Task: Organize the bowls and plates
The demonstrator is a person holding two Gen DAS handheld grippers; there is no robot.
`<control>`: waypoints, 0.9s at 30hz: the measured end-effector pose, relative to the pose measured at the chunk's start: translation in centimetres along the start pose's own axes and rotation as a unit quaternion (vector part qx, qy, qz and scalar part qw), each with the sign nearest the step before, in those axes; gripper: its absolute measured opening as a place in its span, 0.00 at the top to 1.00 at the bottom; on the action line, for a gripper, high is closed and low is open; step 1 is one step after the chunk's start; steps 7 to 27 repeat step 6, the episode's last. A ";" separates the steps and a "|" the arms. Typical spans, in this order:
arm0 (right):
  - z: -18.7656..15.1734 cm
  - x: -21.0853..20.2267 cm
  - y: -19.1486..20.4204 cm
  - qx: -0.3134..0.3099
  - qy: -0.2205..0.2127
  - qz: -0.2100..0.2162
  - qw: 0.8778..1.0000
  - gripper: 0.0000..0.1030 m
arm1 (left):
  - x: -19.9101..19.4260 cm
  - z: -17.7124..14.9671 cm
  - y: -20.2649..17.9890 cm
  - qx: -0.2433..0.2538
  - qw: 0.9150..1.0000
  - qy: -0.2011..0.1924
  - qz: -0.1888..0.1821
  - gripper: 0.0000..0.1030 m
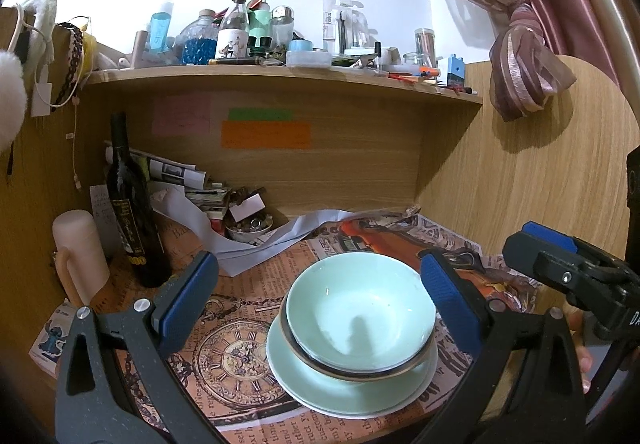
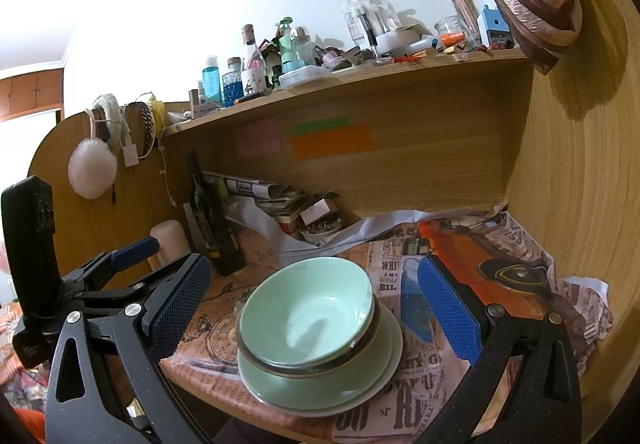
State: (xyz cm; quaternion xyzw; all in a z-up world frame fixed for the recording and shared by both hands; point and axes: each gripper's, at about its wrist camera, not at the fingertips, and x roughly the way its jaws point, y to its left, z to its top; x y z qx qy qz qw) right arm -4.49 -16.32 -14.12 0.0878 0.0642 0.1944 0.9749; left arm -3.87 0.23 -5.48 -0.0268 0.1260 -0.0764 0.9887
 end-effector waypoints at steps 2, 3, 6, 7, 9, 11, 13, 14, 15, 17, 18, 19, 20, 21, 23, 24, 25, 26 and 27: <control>0.0 0.3 -0.1 0.001 0.002 0.000 1.000 0.00 | 0.1 0.0 0.1 0.001 1.000 0.001 -0.003 0.00; -0.1 0.5 -0.1 0.001 0.004 0.001 1.000 0.00 | 0.2 0.0 0.1 0.001 1.000 0.003 -0.007 0.00; -0.2 0.9 -0.3 0.003 0.008 0.001 1.000 0.00 | 0.5 0.0 0.3 0.001 1.000 0.007 -0.011 0.00; -0.2 0.9 -0.3 0.003 0.008 0.001 1.000 0.00 | 0.5 0.0 0.3 0.001 1.000 0.007 -0.011 0.00; -0.2 0.9 -0.3 0.003 0.008 0.001 1.000 0.00 | 0.5 0.0 0.3 0.001 1.000 0.007 -0.011 0.00; -0.2 0.9 -0.3 0.003 0.008 0.001 1.000 0.00 | 0.5 0.0 0.3 0.001 1.000 0.007 -0.011 0.00; -0.2 0.9 -0.3 0.003 0.008 0.001 1.000 0.00 | 0.5 0.0 0.3 0.001 1.000 0.007 -0.011 0.00; -0.2 0.9 -0.3 0.003 0.008 0.001 1.000 0.00 | 0.5 0.0 0.3 0.001 1.000 0.007 -0.011 0.00; -0.2 0.9 -0.3 0.003 0.008 0.001 1.000 0.00 | 0.5 0.0 0.3 0.001 1.000 0.007 -0.011 0.00; -0.2 0.9 -0.3 0.003 0.008 0.001 1.000 0.00 | 0.5 0.0 0.3 0.001 1.000 0.007 -0.011 0.00; -0.2 0.9 -0.3 0.003 0.008 0.001 1.000 0.00 | 0.5 0.0 0.3 0.001 1.000 0.007 -0.011 0.00; -0.2 0.9 -0.3 0.003 0.008 0.001 1.000 0.00 | 0.5 0.0 0.3 0.001 1.000 0.007 -0.011 0.00; -0.2 0.9 -0.3 0.003 0.008 0.001 1.000 0.00 | 0.5 0.0 0.3 0.001 1.000 0.007 -0.011 0.00; -0.2 0.9 -0.3 0.003 0.008 0.001 1.000 0.00 | 0.5 0.0 0.3 0.001 1.000 0.007 -0.011 0.00; -0.2 0.9 -0.3 0.003 0.008 0.001 1.000 0.00 | 0.5 0.0 0.3 0.001 1.000 0.007 -0.011 0.00; -0.2 0.9 -0.3 0.003 0.008 0.001 1.000 0.00 | 0.5 0.0 0.3 0.001 1.000 0.007 -0.011 0.00; -0.2 0.9 -0.3 0.003 0.008 0.001 1.000 0.00 | 0.5 0.0 0.3 0.001 1.000 0.007 -0.011 0.00; -0.2 0.9 -0.3 0.003 0.008 0.001 1.000 0.00 | 0.5 0.0 0.3 0.001 1.000 0.007 -0.011 0.00; -0.2 0.9 -0.3 0.003 0.008 0.001 1.000 0.00 | 0.5 0.0 0.3 0.001 1.000 0.007 -0.011 0.00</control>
